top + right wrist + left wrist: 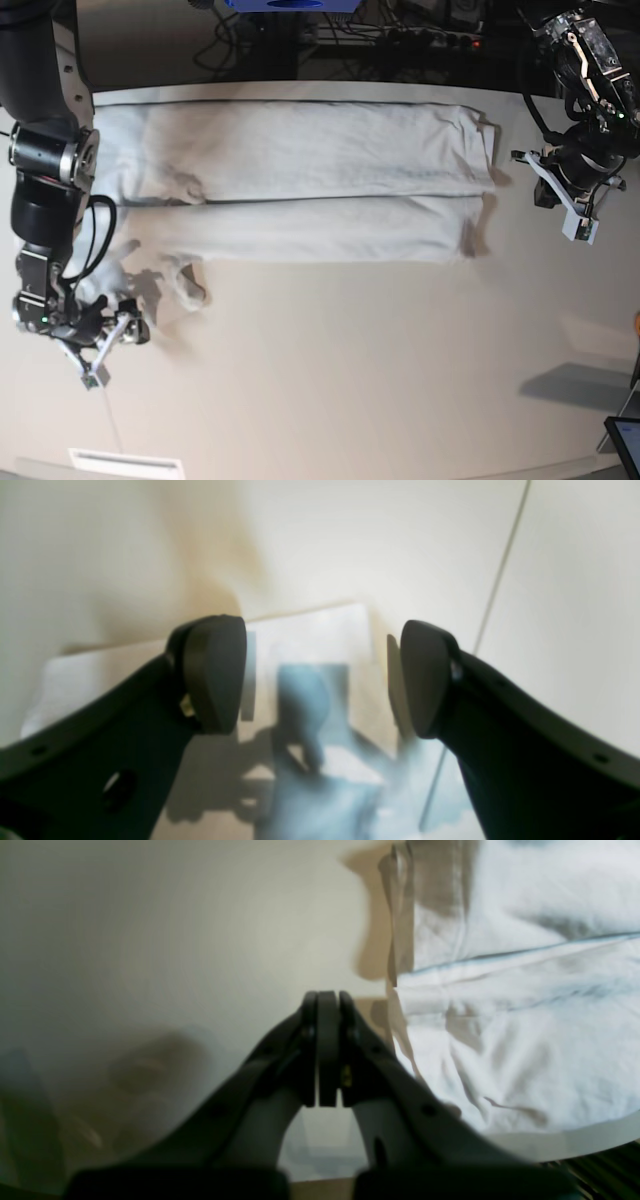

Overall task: Fold the T-shirt properly
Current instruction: 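Push the loose sleeve onto the shirt strip with the right gripper, then grasp both short ends of the folded shirt strip with both grippers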

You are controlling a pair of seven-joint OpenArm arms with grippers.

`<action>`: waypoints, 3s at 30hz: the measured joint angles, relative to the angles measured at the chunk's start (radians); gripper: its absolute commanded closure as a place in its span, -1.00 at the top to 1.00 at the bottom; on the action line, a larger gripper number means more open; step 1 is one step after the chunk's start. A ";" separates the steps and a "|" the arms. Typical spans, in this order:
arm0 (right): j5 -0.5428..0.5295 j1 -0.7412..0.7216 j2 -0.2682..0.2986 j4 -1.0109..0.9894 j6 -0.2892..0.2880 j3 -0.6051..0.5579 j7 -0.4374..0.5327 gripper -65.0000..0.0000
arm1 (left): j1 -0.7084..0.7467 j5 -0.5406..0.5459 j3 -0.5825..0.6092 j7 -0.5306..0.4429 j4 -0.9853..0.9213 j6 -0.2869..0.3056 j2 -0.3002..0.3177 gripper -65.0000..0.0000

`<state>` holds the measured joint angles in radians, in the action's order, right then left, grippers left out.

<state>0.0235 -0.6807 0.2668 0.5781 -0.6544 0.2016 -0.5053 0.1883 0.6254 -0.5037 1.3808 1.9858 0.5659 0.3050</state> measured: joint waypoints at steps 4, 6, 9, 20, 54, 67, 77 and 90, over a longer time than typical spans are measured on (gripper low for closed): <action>-0.006 -0.019 0.008 -0.134 0.000 0.000 0.106 0.42 | -0.001 0.000 0.000 -0.001 0.000 0.000 0.000 -1.00; -0.009 -0.032 0.012 -0.165 0.000 0.000 0.116 0.41 | -0.001 0.000 0.000 0.000 0.000 0.000 0.000 -1.00; -0.008 -0.036 0.009 -0.173 0.000 0.000 0.120 0.34 | -0.001 0.000 0.000 0.000 0.000 0.000 0.000 -1.00; -0.024 -0.037 0.003 -0.167 -0.001 0.006 0.039 -1.00 | -0.002 0.000 0.000 0.000 0.000 0.000 0.000 -1.00; -0.016 0.727 -0.108 1.394 -0.045 0.014 -0.801 -1.00 | -0.134 -0.336 0.090 -0.103 -0.040 0.001 -0.014 -1.00; -0.028 0.908 -0.127 1.401 -0.045 0.204 -0.726 -1.00 | -0.162 -0.393 0.254 -0.118 -0.049 0.004 -0.014 -1.00; -0.023 1.005 -0.113 1.402 -0.045 0.213 -0.731 -1.00 | -0.200 -0.388 0.251 -0.159 -0.208 0.008 -0.015 -1.00; -0.003 0.974 -0.111 1.402 -0.042 0.179 -0.751 -1.00 | -0.208 -0.389 0.251 -0.174 -0.217 0.008 -0.017 -1.00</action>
<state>0.0204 0.2935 0.1562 1.9804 -0.6964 0.3805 -1.2564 -0.0196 0.2359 -0.2523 1.2068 1.7687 0.5735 0.2882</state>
